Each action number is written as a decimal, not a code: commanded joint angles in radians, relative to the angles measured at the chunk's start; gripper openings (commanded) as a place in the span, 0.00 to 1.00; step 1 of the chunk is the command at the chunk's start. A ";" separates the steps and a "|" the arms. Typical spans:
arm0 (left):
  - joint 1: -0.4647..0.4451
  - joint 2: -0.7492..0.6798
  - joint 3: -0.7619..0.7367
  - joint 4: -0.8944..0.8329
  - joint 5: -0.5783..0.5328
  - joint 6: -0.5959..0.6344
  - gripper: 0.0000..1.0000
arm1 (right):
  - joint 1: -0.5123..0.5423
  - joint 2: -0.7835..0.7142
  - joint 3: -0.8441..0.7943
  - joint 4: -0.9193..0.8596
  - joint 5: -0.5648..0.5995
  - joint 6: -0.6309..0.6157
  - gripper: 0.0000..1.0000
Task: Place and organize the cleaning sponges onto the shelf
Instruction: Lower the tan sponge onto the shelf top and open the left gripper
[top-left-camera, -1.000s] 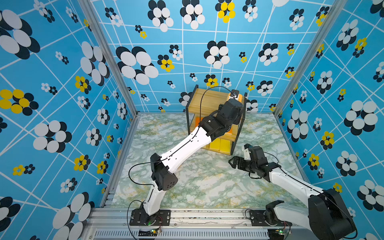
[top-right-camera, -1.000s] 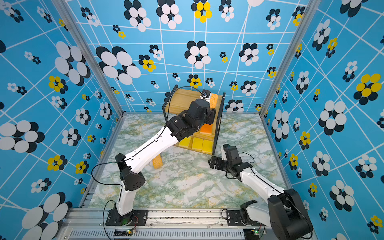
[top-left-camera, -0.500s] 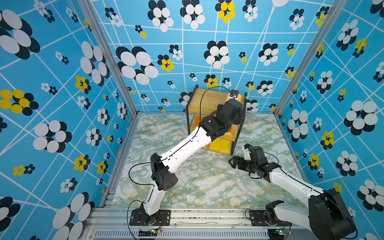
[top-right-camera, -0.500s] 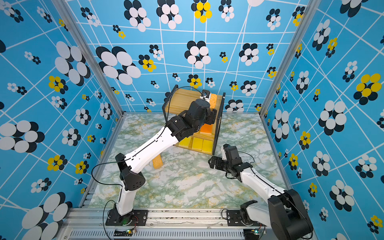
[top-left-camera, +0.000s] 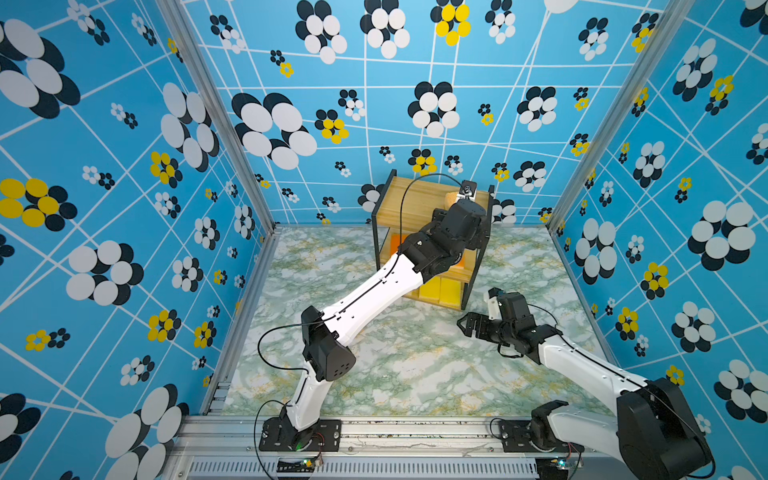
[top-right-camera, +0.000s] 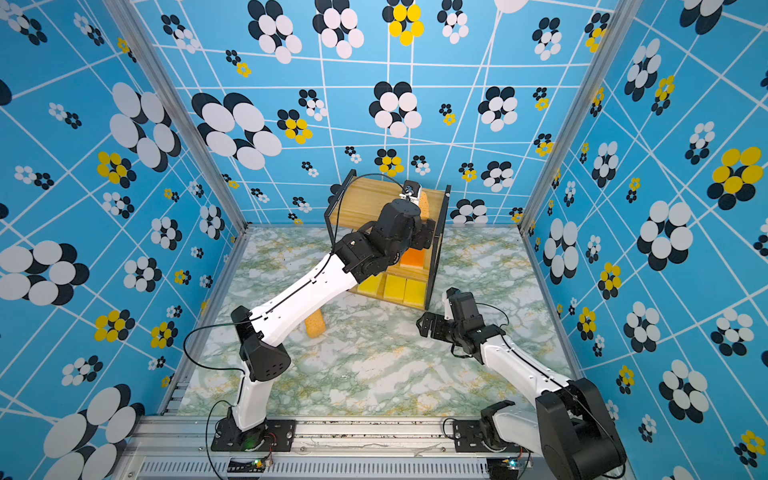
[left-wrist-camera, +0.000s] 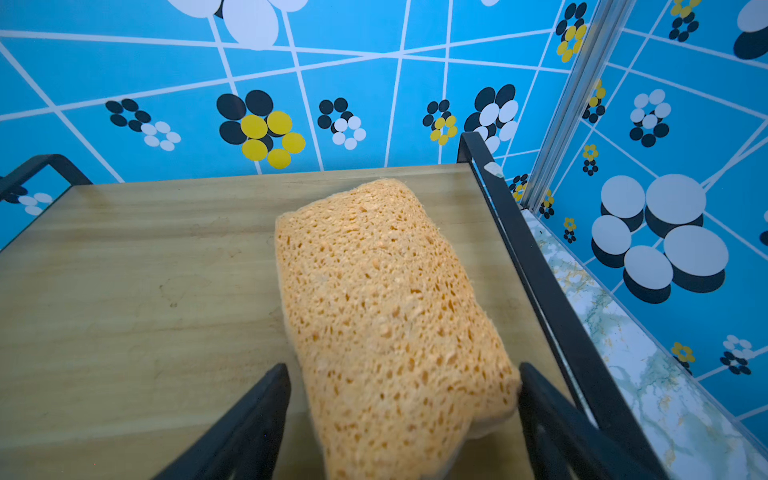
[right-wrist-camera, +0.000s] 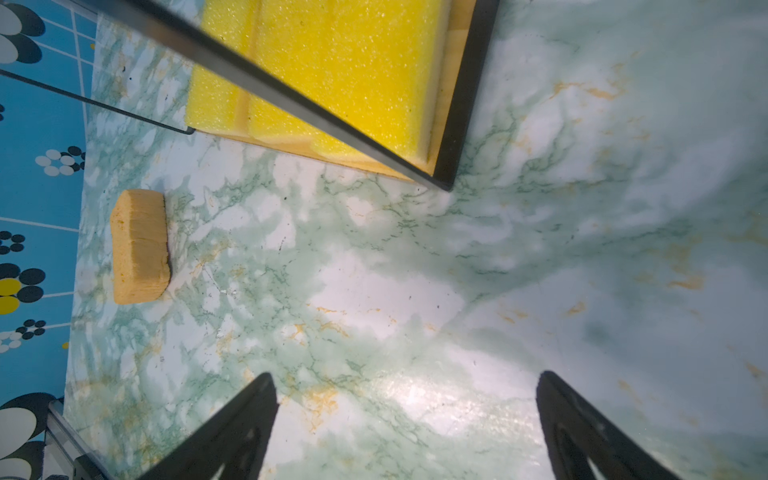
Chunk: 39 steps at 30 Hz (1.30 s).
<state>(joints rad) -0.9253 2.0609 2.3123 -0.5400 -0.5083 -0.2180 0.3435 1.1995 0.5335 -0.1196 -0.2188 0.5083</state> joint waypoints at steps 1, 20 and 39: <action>-0.001 0.012 -0.009 -0.005 -0.028 0.002 0.91 | -0.006 -0.015 0.008 -0.018 -0.003 -0.008 0.99; 0.000 -0.061 -0.085 0.060 -0.056 0.028 1.00 | -0.006 -0.020 0.022 -0.035 -0.003 -0.010 0.99; 0.008 -0.125 -0.180 0.093 -0.117 0.015 1.00 | -0.006 -0.012 0.008 -0.017 0.001 -0.002 0.99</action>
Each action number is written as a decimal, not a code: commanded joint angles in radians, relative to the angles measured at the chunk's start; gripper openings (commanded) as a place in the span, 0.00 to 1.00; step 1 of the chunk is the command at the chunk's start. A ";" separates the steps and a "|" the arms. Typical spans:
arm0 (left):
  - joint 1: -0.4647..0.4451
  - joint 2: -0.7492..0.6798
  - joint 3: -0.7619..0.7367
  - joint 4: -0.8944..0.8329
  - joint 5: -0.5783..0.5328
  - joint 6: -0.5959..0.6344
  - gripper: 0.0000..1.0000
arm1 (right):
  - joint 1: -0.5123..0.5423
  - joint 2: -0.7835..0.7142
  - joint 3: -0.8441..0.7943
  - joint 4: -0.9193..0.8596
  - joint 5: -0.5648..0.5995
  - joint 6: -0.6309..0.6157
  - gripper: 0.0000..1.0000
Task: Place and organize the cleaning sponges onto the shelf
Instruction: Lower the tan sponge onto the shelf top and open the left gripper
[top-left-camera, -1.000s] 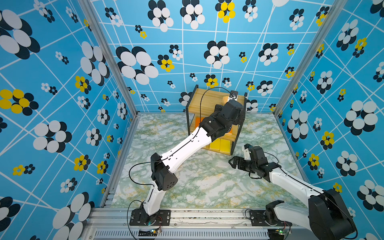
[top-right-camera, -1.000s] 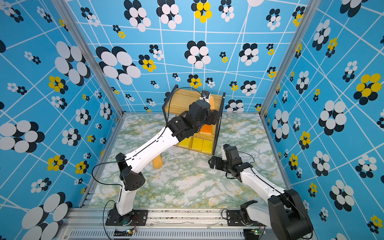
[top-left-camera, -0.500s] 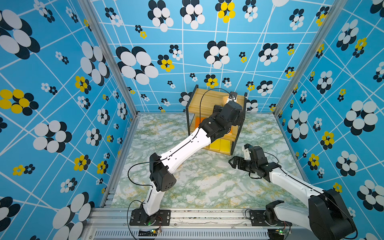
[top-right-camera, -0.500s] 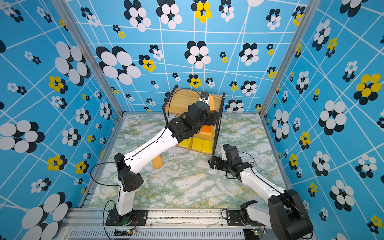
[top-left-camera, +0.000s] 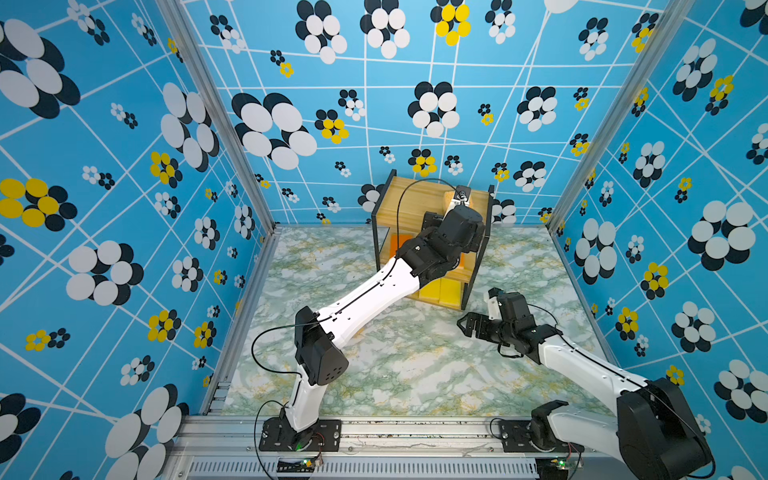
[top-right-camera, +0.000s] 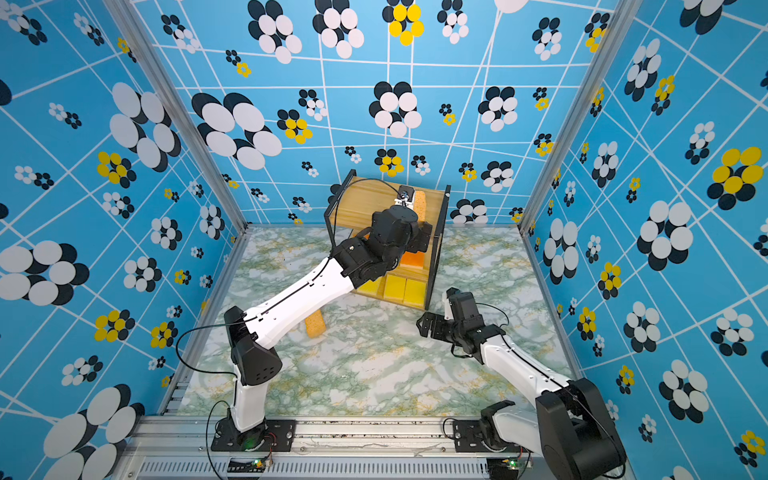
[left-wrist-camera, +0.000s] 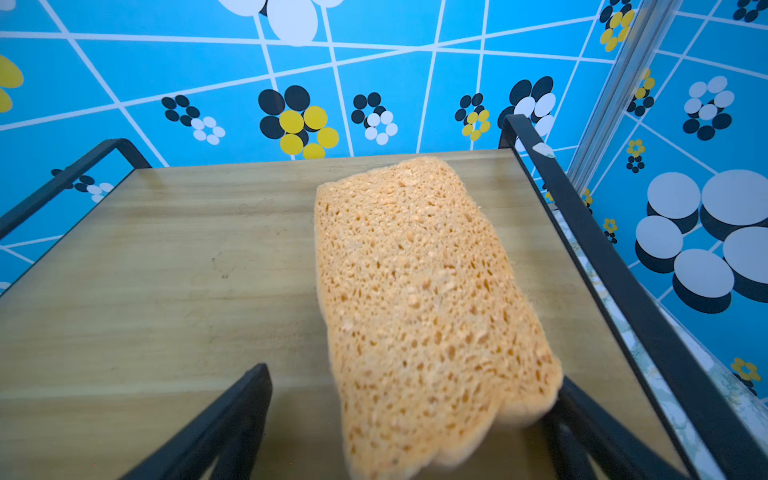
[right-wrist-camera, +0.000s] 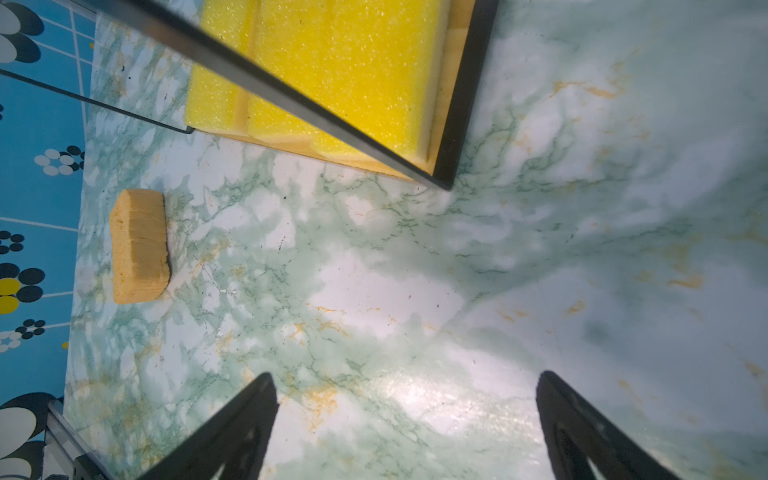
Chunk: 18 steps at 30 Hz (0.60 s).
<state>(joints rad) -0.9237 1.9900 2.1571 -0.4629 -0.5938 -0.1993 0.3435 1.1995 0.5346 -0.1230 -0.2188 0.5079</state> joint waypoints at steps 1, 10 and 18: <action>0.006 -0.057 -0.030 0.017 -0.035 -0.005 1.00 | -0.006 -0.012 0.006 -0.014 0.000 -0.002 0.99; 0.008 -0.075 -0.055 0.028 -0.035 -0.004 1.00 | -0.006 -0.015 0.004 -0.013 0.001 0.001 0.99; 0.008 -0.107 -0.087 0.044 -0.024 -0.003 0.99 | -0.006 -0.017 0.004 -0.015 0.000 0.001 0.99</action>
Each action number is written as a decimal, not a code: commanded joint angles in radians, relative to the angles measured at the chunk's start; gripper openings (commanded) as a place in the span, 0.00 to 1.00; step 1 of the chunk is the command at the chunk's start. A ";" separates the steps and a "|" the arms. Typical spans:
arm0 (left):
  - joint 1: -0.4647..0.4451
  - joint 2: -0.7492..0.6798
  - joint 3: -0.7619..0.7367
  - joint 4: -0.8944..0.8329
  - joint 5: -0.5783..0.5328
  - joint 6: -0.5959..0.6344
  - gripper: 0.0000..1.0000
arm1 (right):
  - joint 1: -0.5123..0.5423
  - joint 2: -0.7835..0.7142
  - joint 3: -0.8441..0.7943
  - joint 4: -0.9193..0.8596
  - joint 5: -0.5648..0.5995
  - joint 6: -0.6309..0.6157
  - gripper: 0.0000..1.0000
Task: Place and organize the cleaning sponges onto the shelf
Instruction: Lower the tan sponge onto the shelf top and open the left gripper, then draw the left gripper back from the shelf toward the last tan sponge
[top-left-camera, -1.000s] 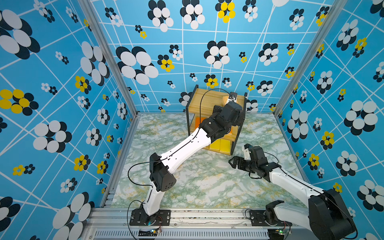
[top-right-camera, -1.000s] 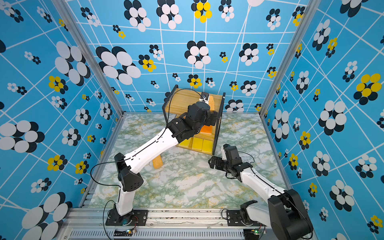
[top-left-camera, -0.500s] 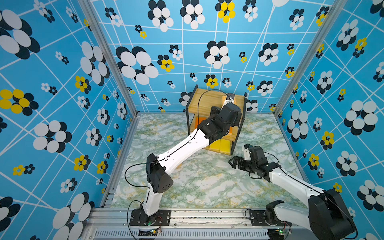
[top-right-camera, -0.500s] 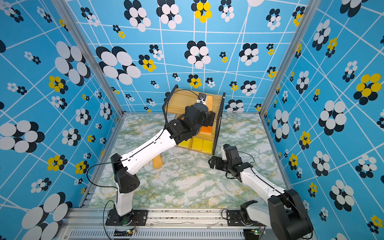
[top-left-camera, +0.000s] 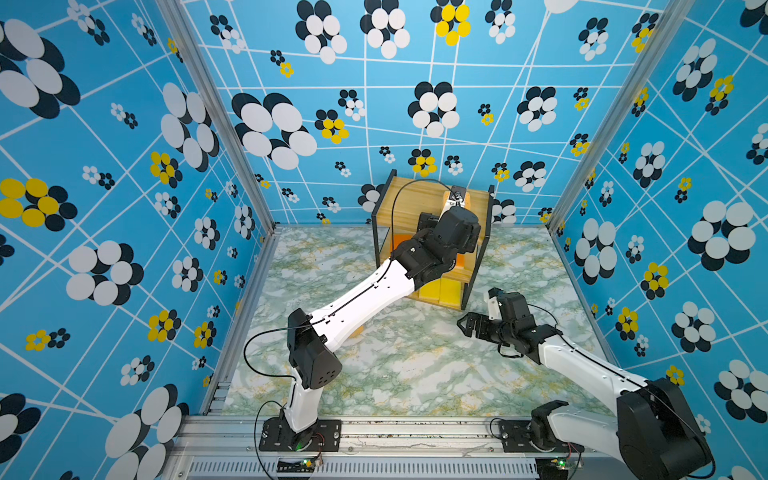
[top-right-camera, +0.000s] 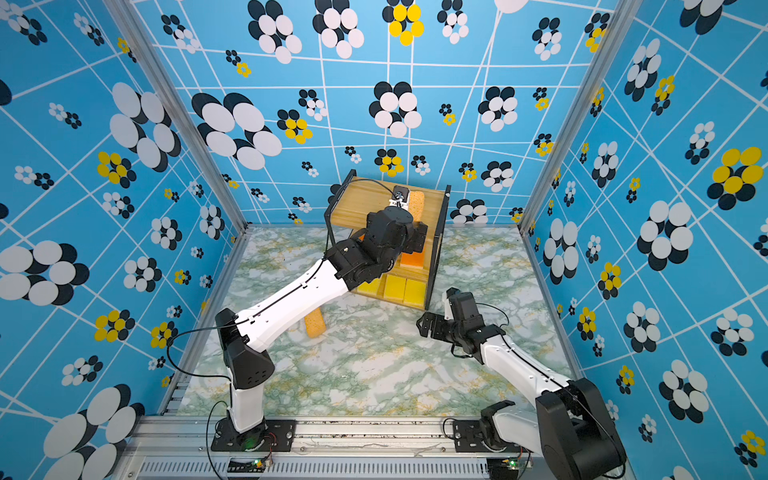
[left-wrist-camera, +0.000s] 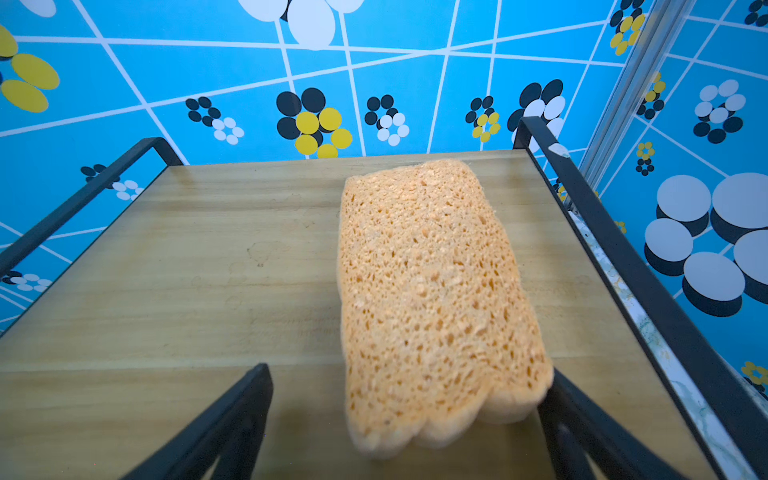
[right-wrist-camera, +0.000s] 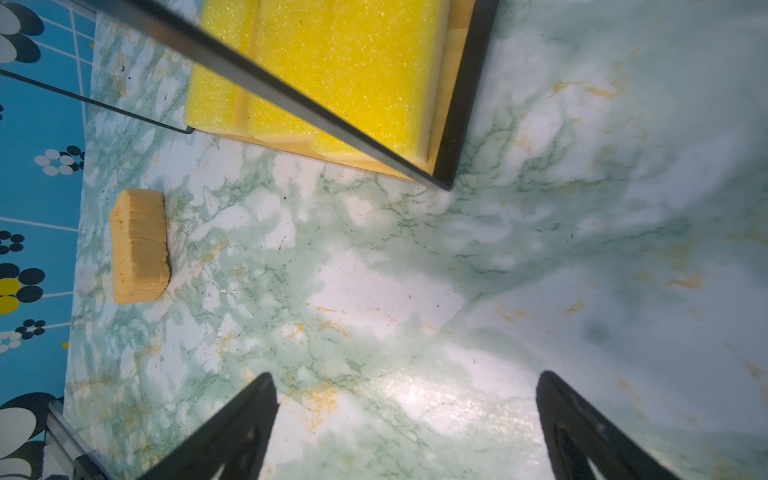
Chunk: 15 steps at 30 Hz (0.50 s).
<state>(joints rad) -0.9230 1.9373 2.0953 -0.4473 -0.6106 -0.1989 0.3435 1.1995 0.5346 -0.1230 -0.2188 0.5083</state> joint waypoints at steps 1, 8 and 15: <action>0.007 -0.061 -0.033 0.030 -0.001 -0.003 0.99 | -0.006 -0.017 0.004 -0.016 0.001 0.001 0.99; -0.011 -0.082 -0.057 0.015 0.035 0.009 0.99 | -0.006 -0.015 0.011 -0.027 0.001 -0.007 0.99; -0.034 -0.196 -0.165 0.037 0.049 0.016 0.99 | -0.007 -0.014 0.027 -0.046 0.003 -0.019 0.99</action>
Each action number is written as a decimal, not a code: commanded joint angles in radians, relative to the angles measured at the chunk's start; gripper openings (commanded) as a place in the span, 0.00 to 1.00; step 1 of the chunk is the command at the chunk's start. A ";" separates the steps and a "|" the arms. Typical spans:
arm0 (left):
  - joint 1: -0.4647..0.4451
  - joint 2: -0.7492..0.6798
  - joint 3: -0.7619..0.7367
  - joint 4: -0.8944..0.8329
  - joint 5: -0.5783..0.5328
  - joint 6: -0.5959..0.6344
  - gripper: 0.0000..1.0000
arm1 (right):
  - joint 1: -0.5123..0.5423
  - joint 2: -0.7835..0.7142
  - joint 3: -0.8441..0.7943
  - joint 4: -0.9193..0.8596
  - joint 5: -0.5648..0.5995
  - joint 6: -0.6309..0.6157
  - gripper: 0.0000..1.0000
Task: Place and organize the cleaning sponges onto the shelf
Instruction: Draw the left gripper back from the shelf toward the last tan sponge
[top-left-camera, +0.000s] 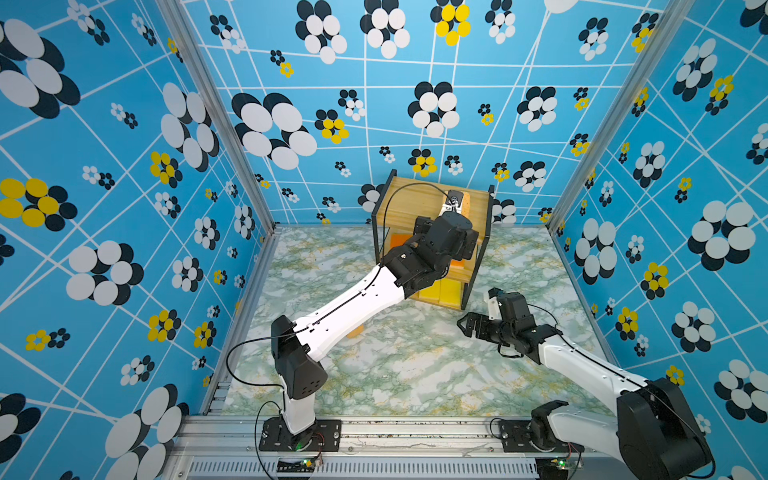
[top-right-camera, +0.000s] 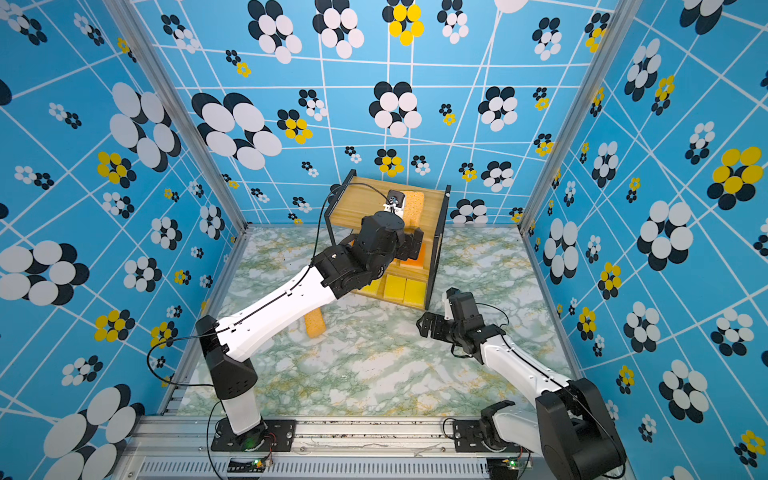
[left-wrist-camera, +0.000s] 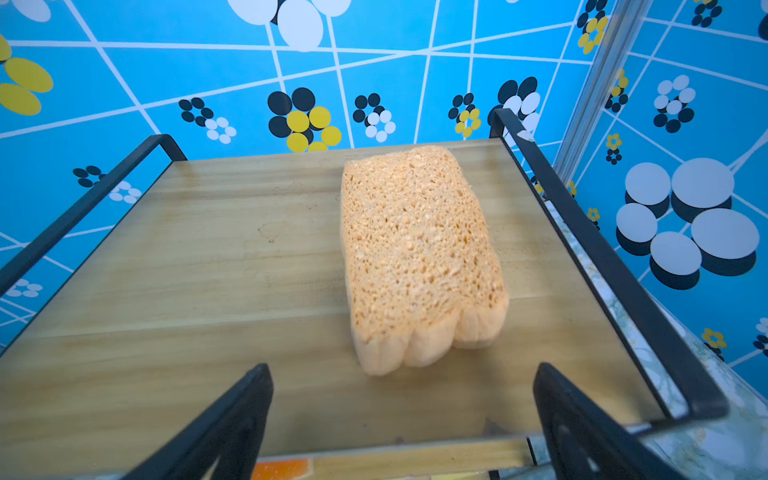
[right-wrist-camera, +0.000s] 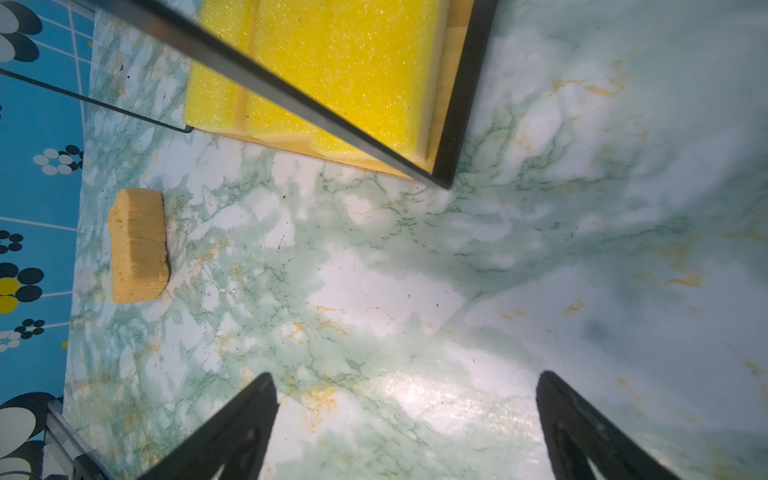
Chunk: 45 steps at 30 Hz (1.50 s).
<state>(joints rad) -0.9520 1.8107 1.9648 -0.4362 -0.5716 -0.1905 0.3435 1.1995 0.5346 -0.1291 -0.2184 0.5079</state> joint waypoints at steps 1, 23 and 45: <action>-0.006 -0.082 -0.053 0.033 0.009 0.008 0.99 | -0.006 -0.014 0.029 -0.040 0.002 -0.020 0.99; -0.005 -0.400 -0.601 -0.268 -0.203 -0.509 0.99 | -0.007 0.055 0.087 -0.074 0.003 -0.049 0.99; 0.072 -0.427 -1.070 -0.185 -0.048 -0.871 0.99 | -0.006 0.116 0.099 -0.069 0.007 -0.029 0.99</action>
<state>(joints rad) -0.8921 1.4075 0.9253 -0.6575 -0.6441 -1.0550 0.3435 1.3071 0.6144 -0.1913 -0.2176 0.4820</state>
